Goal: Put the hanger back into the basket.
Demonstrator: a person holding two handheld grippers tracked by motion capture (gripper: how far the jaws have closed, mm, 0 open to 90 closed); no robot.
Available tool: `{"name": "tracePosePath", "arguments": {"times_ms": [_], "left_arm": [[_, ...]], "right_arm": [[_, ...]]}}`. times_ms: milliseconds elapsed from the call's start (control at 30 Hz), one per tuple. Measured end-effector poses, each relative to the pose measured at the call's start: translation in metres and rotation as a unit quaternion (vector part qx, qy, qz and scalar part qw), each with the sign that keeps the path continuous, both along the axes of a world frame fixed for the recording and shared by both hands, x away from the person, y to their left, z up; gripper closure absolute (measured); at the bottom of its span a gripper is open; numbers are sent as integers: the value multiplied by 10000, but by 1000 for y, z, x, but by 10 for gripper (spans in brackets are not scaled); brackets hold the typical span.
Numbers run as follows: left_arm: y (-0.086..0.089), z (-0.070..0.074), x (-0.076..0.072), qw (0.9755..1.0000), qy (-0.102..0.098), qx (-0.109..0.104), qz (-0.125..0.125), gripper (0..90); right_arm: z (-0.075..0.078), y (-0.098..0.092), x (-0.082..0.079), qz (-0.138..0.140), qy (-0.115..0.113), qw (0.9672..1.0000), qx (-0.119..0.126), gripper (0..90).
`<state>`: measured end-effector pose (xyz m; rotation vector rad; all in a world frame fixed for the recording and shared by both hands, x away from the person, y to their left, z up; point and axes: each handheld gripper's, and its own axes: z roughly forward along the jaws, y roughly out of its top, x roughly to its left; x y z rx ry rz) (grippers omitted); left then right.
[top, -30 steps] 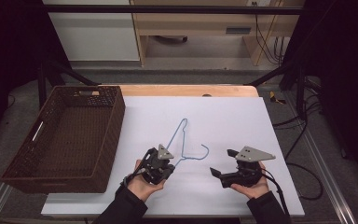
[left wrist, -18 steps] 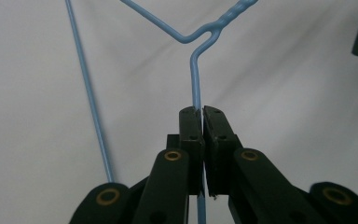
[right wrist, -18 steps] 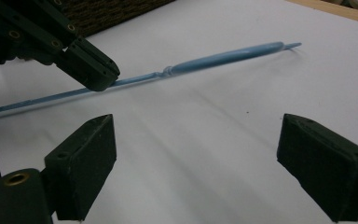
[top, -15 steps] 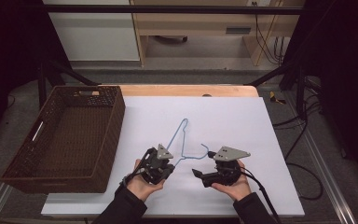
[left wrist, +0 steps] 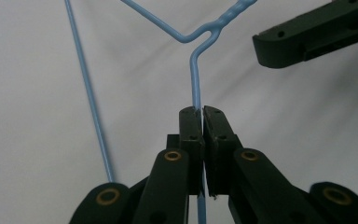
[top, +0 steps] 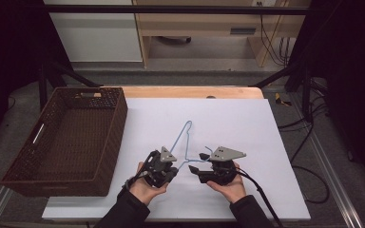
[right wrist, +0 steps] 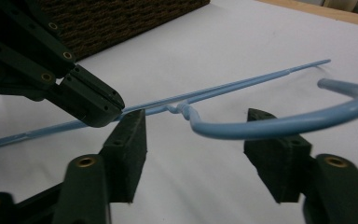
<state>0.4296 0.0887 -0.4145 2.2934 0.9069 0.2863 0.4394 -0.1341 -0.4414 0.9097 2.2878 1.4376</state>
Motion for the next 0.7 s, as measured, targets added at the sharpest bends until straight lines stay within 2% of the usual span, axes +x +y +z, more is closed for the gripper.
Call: {"name": "tracePosePath", "arguments": {"times_ms": [300,333,400,633,700], "left_arm": [[-1,-1,0,10000,32,49,-46,869],[-1,-2,0,10000,25,46,-38,869],[-1,-2,0,10000,29,61,-52,869],[-2,-2,-1,9999,5,65,-76,865],[-2,-1,-1,9999,-73,20,-88,856]], "right_arm": [[-2,2,2,164,-11,9998,126,689],[-2,2,3,196,25,9997,157,751],[-2,2,4,211,49,9996,173,818],[-1,0,5,305,127,9991,251,852],[-1,1,4,301,106,9991,269,854]]}}
